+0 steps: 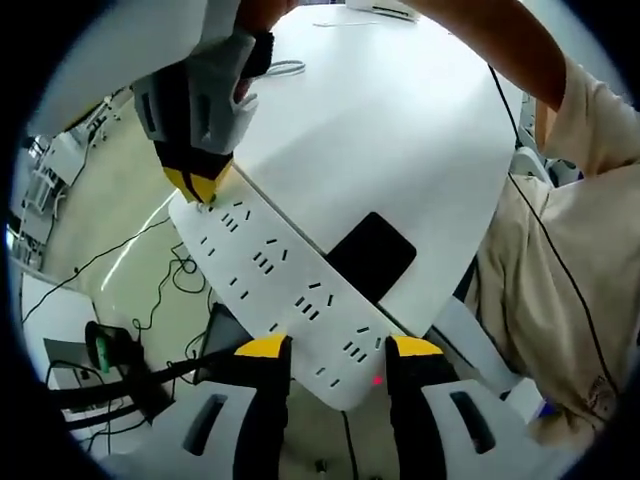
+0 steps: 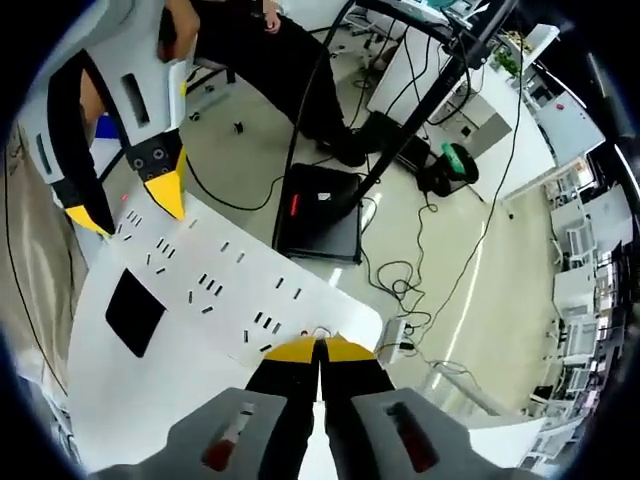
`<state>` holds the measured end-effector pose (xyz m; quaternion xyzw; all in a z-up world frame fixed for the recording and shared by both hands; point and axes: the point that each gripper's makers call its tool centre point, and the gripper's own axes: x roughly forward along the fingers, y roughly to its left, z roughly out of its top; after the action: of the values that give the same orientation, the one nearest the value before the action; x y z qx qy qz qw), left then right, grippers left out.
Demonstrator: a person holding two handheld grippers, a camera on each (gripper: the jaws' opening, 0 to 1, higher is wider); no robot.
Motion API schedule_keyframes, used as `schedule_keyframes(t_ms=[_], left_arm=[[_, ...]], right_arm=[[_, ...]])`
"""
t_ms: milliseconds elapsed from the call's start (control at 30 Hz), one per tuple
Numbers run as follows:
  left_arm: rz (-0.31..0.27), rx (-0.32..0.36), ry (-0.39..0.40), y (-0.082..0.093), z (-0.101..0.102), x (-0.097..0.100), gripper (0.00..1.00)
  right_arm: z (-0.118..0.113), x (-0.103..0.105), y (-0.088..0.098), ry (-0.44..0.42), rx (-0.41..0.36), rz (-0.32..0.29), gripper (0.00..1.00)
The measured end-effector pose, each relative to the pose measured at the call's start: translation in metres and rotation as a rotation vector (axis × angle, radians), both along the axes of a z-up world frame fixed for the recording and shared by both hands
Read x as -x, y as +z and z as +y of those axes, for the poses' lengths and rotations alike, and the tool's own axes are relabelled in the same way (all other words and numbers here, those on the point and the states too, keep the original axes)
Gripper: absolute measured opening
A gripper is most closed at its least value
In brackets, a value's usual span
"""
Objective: Pick up the power strip scattered on the table, fix it on the side mounting bracket of the table, and press the switch
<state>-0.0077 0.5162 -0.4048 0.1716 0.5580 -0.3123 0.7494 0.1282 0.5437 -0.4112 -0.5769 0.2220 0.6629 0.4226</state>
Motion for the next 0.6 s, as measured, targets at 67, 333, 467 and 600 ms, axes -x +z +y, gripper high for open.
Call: schedule_keyframes(t_ms=[67,333,467,600], left_arm=[[0.008,-0.008,-0.001,-0.0002,-0.0003,-0.0003,0.42],[0.019,-0.019,-0.002,-0.0005,0.0000,0.0003,0.42],[0.026,-0.026,-0.006,-0.0008,0.0000,0.0005,0.42],[0.033,-0.034,-0.006,-0.0009,0.0000,0.0007,0.42]], right_arm=[[-0.0004,0.0001,0.0003,-0.013,-0.003,-0.005,0.00],[0.0017,-0.0039,0.0028,-0.042,-0.010,0.028,0.00],[0.0000,-0.0039,0.0023,-0.065,-0.027,0.046,0.00],[-0.0001,-0.0032,0.0024,-0.076,-0.039,0.043,0.00]])
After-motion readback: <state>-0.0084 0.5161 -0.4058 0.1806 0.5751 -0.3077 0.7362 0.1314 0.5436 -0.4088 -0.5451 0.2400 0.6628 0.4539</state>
